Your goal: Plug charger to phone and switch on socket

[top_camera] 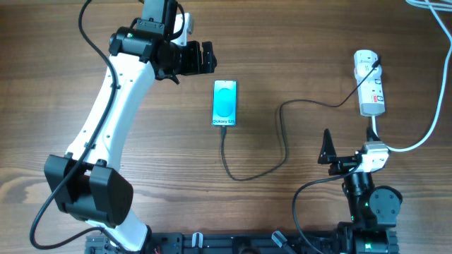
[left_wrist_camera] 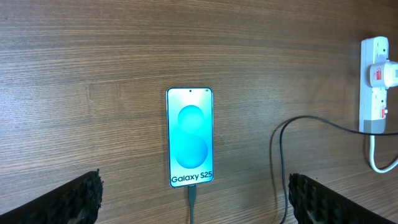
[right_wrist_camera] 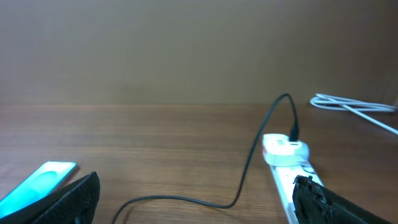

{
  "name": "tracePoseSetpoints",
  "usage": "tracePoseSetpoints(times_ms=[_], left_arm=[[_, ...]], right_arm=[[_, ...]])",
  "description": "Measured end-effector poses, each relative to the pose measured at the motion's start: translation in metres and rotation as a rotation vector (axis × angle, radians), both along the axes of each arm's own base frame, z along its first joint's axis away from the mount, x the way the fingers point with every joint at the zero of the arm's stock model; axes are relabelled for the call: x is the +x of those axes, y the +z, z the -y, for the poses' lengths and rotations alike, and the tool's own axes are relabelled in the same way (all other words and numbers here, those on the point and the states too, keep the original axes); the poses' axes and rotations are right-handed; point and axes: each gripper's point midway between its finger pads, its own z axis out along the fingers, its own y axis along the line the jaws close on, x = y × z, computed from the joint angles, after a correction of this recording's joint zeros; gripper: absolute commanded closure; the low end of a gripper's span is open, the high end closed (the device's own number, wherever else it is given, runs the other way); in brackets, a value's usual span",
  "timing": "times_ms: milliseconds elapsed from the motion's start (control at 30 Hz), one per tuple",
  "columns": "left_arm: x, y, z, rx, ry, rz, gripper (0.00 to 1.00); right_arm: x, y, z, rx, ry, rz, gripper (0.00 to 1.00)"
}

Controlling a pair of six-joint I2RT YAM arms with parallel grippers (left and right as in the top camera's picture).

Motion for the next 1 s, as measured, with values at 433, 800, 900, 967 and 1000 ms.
tracePoseSetpoints(times_ms=[433,800,900,967,1000], left_arm=[[-0.0001,0.0,0.0,0.0,0.0,0.0,0.0],[-0.0001,0.0,0.0,0.0,0.0,0.0,0.0],[0.0,0.0,0.0,0.0,0.0,0.0,0.0],[0.0,0.0,0.0,0.0,0.0,0.0,0.0],[0.0,0.0,0.0,0.0,0.0,0.0,0.0]], right_arm=[[0.0001,-0.0001,0.0008,-0.008,-0.007,0.0,0.0],[0.0001,-0.0001,0.0008,-0.008,-0.007,0.0,0.0],[0.0001,-0.0001,0.0008,-0.008,-0.007,0.0,0.0],[0.0001,0.0,0.0008,-0.008,-0.007,0.0,0.0],[0.0001,0.0,0.0008,-0.008,-0.007,0.0,0.0]])
